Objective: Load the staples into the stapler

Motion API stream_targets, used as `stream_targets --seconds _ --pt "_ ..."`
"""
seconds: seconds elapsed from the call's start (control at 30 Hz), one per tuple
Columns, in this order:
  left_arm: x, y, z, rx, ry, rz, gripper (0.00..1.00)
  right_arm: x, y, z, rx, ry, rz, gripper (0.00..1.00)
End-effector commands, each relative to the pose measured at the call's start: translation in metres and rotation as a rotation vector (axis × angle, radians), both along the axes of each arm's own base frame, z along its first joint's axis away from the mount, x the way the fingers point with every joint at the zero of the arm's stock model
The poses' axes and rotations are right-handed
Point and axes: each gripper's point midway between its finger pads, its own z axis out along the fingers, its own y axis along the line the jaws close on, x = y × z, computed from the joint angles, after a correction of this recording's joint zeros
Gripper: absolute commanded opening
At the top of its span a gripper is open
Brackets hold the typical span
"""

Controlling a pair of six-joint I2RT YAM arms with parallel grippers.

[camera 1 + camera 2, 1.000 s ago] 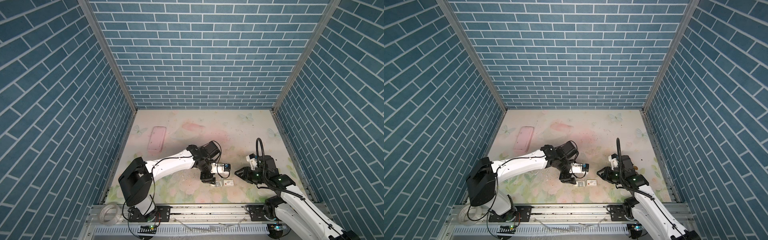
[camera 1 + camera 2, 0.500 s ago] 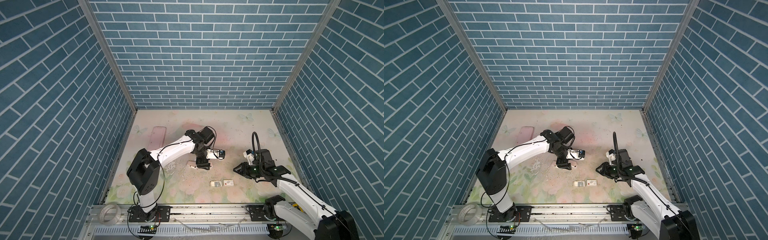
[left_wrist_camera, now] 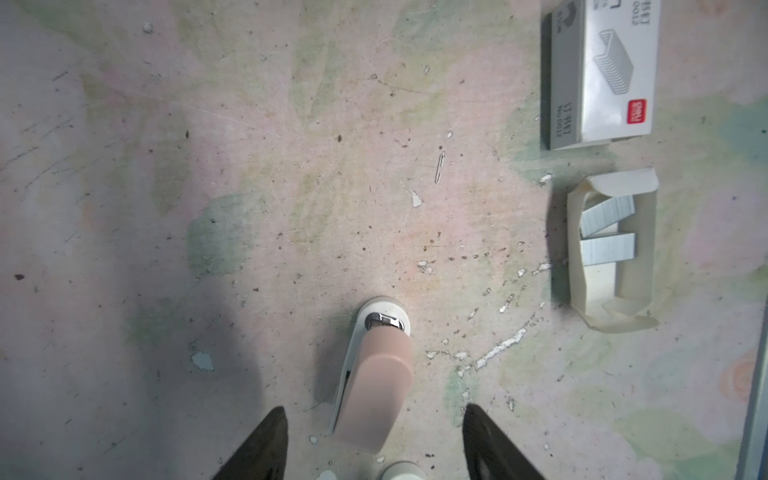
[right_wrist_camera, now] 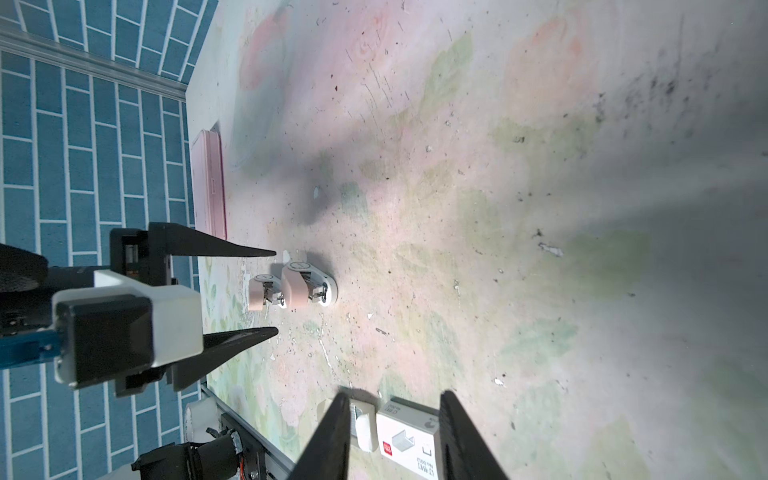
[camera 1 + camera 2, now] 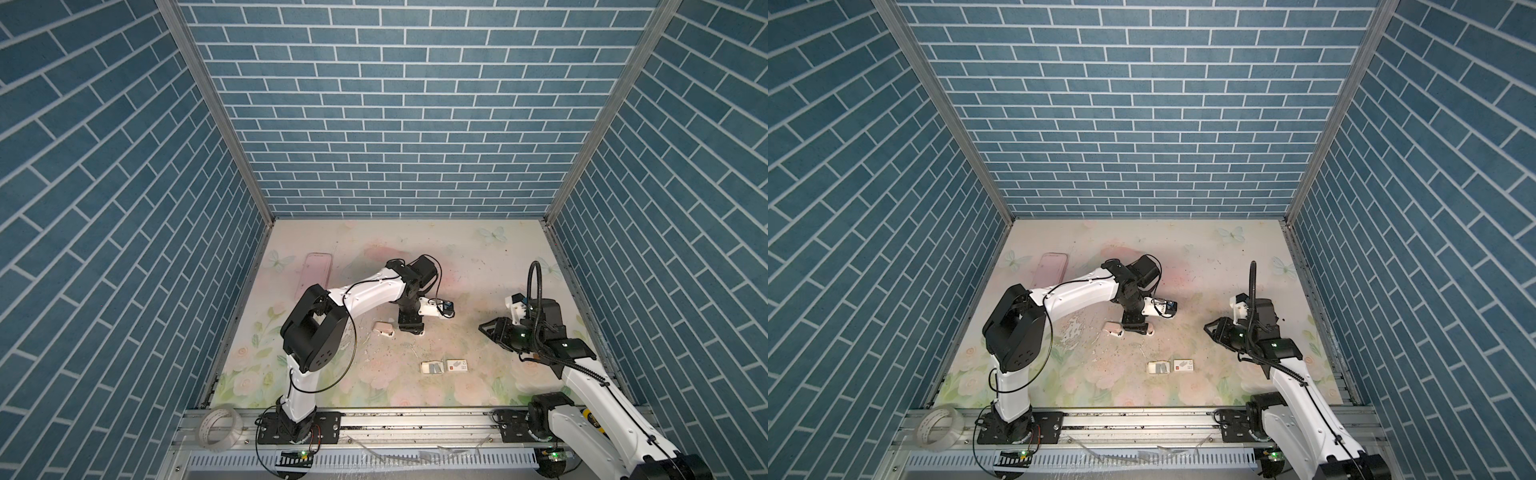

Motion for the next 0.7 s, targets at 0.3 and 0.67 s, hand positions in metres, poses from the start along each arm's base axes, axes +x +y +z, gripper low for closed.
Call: stream_targets --seconds 0.3,0.67 --pt "-0.014 0.0 -0.022 0.05 0.024 -0.058 0.62 -0.007 0.002 -0.011 0.041 0.032 -0.004 0.36" --pt "-0.009 -0.001 -0.032 0.072 0.008 -0.064 0.47 -0.011 0.004 -0.012 0.055 0.039 0.007 0.31"
